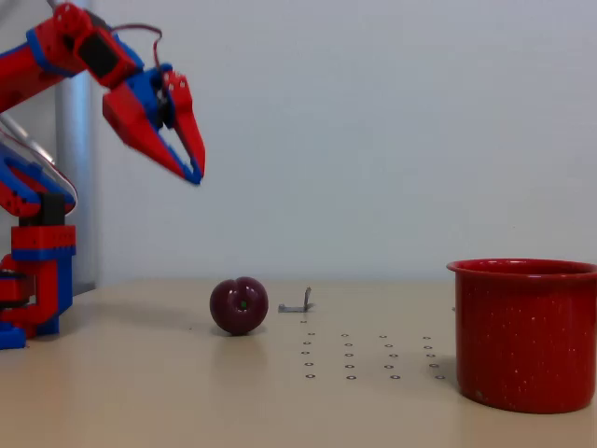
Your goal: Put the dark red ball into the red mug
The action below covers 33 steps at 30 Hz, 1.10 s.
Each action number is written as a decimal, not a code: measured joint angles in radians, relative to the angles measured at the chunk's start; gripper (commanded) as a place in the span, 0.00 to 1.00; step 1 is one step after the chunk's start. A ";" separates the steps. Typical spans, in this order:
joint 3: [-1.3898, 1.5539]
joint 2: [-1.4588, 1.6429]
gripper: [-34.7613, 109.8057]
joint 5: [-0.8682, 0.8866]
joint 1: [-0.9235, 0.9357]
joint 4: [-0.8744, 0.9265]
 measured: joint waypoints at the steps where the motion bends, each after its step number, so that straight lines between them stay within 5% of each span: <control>1: -0.018 -0.009 0.23 -0.032 0.000 0.009; 6: -0.092 -0.067 0.23 -0.190 0.000 0.061; 18: -0.238 -0.219 0.42 -0.663 0.055 0.183; 24: -0.222 -0.219 0.51 -0.600 0.078 0.127; 33: -0.219 -0.482 0.49 -0.641 0.147 0.018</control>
